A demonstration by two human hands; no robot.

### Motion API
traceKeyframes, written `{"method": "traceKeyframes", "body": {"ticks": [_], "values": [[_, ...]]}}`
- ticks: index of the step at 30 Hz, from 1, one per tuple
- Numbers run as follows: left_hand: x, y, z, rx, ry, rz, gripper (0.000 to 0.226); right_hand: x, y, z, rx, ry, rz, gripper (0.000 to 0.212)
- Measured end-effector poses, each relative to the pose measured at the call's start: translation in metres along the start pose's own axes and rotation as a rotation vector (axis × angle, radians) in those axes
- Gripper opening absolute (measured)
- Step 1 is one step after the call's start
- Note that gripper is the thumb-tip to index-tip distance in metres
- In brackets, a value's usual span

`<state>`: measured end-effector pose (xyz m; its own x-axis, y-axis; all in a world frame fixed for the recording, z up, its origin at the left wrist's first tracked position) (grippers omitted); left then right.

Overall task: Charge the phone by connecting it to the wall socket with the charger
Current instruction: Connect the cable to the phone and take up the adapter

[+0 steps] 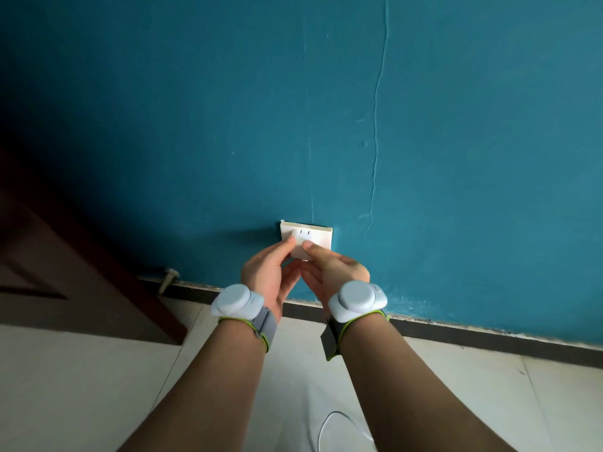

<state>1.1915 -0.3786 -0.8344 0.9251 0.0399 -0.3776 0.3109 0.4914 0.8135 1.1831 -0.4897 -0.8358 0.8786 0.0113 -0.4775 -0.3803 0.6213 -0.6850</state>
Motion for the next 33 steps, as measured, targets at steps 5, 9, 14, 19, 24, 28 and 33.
{"method": "traceKeyframes", "body": {"ticks": [5,9,14,19,24,28,33], "values": [[0.001,0.004,-0.005,-0.010,-0.030,-0.012,0.016,0.001,0.003,-0.001,0.032,0.000,0.005,0.026],[0.002,0.005,-0.004,0.017,-0.040,0.064,0.023,0.004,0.009,-0.002,0.066,0.074,-0.043,0.027],[0.006,0.004,-0.003,0.024,-0.034,0.106,0.024,0.009,0.010,-0.001,0.135,0.091,-0.056,0.031],[0.005,0.005,-0.003,0.029,-0.023,0.122,0.024,0.006,0.007,0.000,0.135,0.075,-0.046,0.031],[0.000,0.000,-0.001,-0.003,0.009,0.092,0.019,0.002,-0.002,-0.004,-0.009,-0.015,0.012,0.019],[-0.001,-0.004,-0.005,0.031,0.029,0.057,0.017,-0.006,-0.003,-0.011,-0.148,0.007,0.018,0.021],[0.000,-0.042,-0.021,0.115,0.210,-0.073,0.035,-0.006,-0.001,-0.074,-0.246,0.219,-0.009,0.016]]}}
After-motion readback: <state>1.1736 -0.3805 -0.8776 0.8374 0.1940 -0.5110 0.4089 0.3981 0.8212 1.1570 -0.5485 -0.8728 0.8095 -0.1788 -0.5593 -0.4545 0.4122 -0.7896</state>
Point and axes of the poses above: each hand's wrist, its own x-axis towards the middle knuckle, its own z-axis out of the palm, y = z × x, the point moved 4 cm from there along x, towards the middle knuckle, and after that the axes turned 7 degrees about -y, right-handed, at the moved point
